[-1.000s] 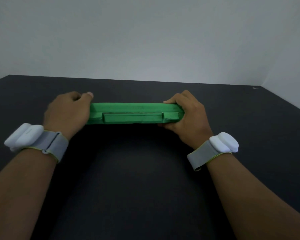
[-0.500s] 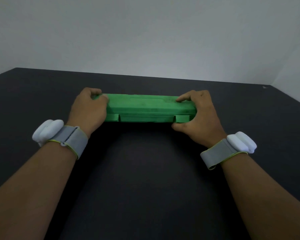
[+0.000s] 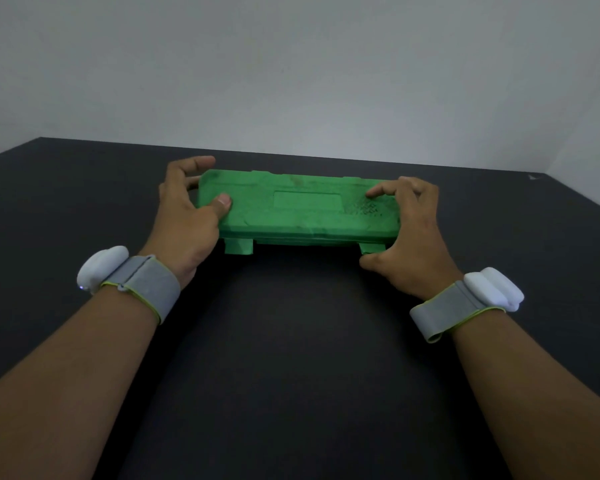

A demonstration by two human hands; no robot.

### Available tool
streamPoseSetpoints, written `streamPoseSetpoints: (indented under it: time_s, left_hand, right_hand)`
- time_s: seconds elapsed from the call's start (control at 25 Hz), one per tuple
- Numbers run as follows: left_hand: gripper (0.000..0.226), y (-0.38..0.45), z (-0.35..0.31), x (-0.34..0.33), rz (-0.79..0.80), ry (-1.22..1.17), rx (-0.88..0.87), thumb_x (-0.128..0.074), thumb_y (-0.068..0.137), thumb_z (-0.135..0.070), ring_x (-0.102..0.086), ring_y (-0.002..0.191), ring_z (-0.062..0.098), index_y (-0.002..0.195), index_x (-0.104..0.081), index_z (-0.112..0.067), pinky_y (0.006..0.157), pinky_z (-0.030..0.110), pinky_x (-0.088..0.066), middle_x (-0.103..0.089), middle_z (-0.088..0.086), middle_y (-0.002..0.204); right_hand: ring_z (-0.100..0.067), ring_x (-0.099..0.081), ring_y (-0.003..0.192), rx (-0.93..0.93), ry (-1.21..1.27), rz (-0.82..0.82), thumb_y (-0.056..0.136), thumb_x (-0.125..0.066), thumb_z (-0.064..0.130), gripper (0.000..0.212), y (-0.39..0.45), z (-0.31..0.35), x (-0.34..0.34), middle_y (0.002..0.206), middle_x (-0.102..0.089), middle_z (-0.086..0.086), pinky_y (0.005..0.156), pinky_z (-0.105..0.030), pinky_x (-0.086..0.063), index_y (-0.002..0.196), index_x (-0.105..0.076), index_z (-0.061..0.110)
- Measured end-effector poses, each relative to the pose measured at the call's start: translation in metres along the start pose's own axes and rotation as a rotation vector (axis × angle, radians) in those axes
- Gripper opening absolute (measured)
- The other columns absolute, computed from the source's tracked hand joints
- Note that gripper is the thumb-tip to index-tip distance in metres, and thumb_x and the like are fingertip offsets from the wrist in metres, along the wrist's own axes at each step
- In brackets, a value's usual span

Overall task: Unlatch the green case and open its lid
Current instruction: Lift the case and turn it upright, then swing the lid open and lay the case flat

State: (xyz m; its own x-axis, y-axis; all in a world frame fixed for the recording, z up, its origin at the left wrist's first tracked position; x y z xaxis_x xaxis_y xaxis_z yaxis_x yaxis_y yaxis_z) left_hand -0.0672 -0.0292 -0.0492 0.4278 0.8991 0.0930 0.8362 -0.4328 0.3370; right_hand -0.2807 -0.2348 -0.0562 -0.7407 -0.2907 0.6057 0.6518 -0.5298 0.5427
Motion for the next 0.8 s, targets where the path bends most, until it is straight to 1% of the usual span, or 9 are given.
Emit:
streamPoseSetpoints:
  time_s: [0.08, 0.12, 0.2, 0.28, 0.4, 0.52, 0.6, 0.72, 0.8]
  left_hand:
    - [0.057, 0.002, 0.001, -0.001, 0.033, -0.095, 0.01, -0.065, 0.092, 0.004, -0.061, 0.115, 0.032, 0.108, -0.056, -0.049, 0.087, 0.043, -0.059, -0.048, 0.014, 0.135]
    - [0.056, 0.003, 0.002, -0.001, 0.048, -0.149, 0.017, -0.063, 0.092, 0.008, -0.063, 0.111, 0.028, 0.109, -0.056, -0.045, 0.08, 0.037, -0.06, -0.05, 0.011, 0.132]
    - [0.054, 0.003, 0.001, -0.001, 0.068, -0.226, 0.023, -0.06, 0.093, 0.012, -0.066, 0.097, 0.017, 0.111, -0.055, -0.038, 0.069, 0.026, -0.059, -0.053, 0.003, 0.122]
    - [0.051, 0.003, 0.001, -0.001, 0.071, -0.237, 0.018, -0.059, 0.094, 0.012, -0.066, 0.093, 0.013, 0.112, -0.055, -0.036, 0.067, 0.022, -0.059, -0.054, 0.0, 0.119]
    - [0.049, 0.003, 0.0, -0.002, 0.059, -0.218, 0.011, -0.06, 0.094, 0.01, -0.066, 0.095, 0.014, 0.114, -0.055, -0.035, 0.068, 0.022, -0.058, -0.054, 0.002, 0.122]
    - [0.046, 0.003, 0.001, -0.002, 0.034, -0.184, -0.001, -0.062, 0.094, 0.007, -0.066, 0.097, 0.015, 0.115, -0.055, -0.033, 0.07, 0.023, -0.058, -0.056, 0.002, 0.121]
    - [0.043, 0.004, 0.001, 0.0, 0.008, -0.096, -0.035, -0.065, 0.094, 0.002, -0.065, 0.101, 0.013, 0.117, -0.056, -0.033, 0.073, 0.022, -0.056, -0.06, 0.0, 0.119]
    - [0.038, 0.006, 0.0, 0.004, -0.038, 0.027, -0.104, -0.069, 0.092, -0.008, -0.064, 0.095, -0.004, 0.119, -0.059, -0.031, 0.071, 0.011, -0.053, -0.065, -0.009, 0.109]
    - [0.035, 0.007, -0.001, 0.005, -0.061, 0.06, -0.136, -0.07, 0.091, -0.012, -0.063, 0.088, -0.011, 0.119, -0.061, -0.032, 0.068, 0.006, -0.052, -0.066, -0.013, 0.106]
  right_hand:
    - [0.009, -0.029, 0.129, -0.009, -0.01, -0.015, 0.05, -0.084, 0.0, 0.082, 0.0, 0.0, 0.0, 0.142, -0.024, -0.007, 0.097, 0.003, -0.025, 0.122, -0.053, 0.027]
    - [-0.003, -0.03, 0.133, -0.011, -0.013, -0.018, 0.051, -0.083, 0.0, 0.082, -0.001, 0.0, 0.0, 0.142, -0.023, -0.006, 0.101, -0.003, -0.028, 0.122, -0.053, 0.027]
    - [-0.013, -0.029, 0.137, -0.009, -0.014, -0.017, 0.051, -0.082, 0.0, 0.082, -0.001, 0.002, 0.0, 0.142, -0.023, -0.006, 0.105, -0.016, -0.032, 0.122, -0.053, 0.027]
    - [-0.014, -0.029, 0.138, -0.007, -0.017, -0.012, 0.051, -0.082, 0.0, 0.082, -0.001, 0.002, 0.0, 0.141, -0.023, -0.006, 0.105, -0.018, -0.032, 0.122, -0.053, 0.027]
    - [-0.014, -0.029, 0.138, -0.012, -0.027, -0.008, 0.051, -0.083, 0.0, 0.082, -0.001, 0.0, 0.0, 0.141, -0.024, -0.006, 0.1, -0.006, -0.027, 0.122, -0.053, 0.028]
    - [-0.013, -0.029, 0.138, -0.012, -0.033, -0.014, 0.051, -0.083, 0.0, 0.082, -0.001, 0.001, 0.001, 0.141, -0.025, -0.008, 0.099, -0.003, -0.026, 0.122, -0.054, 0.027]
    - [-0.011, -0.031, 0.135, -0.003, -0.029, -0.03, 0.05, -0.084, 0.001, 0.082, 0.0, 0.005, 0.003, 0.141, -0.028, -0.01, 0.1, 0.001, -0.025, 0.122, -0.055, 0.025]
    - [-0.003, -0.036, 0.121, 0.01, -0.008, -0.066, 0.048, -0.085, -0.001, 0.081, 0.001, 0.011, 0.007, 0.138, -0.032, -0.011, 0.098, 0.003, -0.026, 0.121, -0.057, 0.022]
    - [0.008, -0.037, 0.116, 0.017, 0.01, -0.091, 0.048, -0.085, -0.001, 0.081, 0.001, 0.014, 0.009, 0.135, -0.033, -0.011, 0.097, 0.002, -0.028, 0.121, -0.057, 0.022]
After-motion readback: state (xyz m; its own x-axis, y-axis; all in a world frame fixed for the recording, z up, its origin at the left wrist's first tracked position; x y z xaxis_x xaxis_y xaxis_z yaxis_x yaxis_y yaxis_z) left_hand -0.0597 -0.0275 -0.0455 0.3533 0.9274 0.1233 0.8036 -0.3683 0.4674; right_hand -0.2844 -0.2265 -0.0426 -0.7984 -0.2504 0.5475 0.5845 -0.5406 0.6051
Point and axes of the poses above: each hand's wrist, its own y-axis towards the middle knuckle, its own x-axis out of the back of the hand, z = x × y, the point moved 1 cm from there along y, towards the middle knuckle
